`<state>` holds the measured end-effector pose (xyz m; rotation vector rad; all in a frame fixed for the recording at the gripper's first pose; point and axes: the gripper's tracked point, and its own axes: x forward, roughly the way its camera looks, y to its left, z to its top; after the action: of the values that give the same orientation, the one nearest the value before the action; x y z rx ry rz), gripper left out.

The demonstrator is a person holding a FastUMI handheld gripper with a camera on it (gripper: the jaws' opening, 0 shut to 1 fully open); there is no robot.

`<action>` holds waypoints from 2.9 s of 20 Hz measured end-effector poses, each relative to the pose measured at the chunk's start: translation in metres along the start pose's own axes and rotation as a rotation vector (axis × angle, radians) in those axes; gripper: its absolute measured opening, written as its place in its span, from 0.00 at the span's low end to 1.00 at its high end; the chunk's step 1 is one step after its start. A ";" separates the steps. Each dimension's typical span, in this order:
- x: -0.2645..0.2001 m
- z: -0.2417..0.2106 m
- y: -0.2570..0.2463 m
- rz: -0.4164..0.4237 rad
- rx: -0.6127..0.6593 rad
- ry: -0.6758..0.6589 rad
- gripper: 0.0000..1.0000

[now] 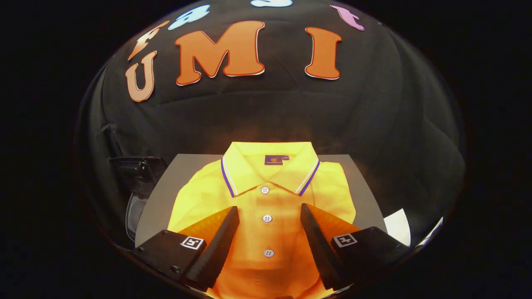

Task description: Put the clothes into the washing machine and then close the washing machine lid.

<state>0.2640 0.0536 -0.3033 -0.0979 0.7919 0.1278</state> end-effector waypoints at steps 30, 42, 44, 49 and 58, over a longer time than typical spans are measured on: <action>-0.018 -0.005 0.011 0.105 -0.055 -0.035 0.08; -0.079 0.061 0.019 0.200 0.245 -0.488 0.08; -0.096 0.073 0.028 0.227 0.242 -0.520 0.08; -0.163 0.100 0.050 0.304 0.224 -0.627 0.08; -0.208 0.124 0.120 0.323 0.172 -0.689 0.08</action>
<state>0.1885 0.1728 -0.0723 0.2311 0.1219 0.3749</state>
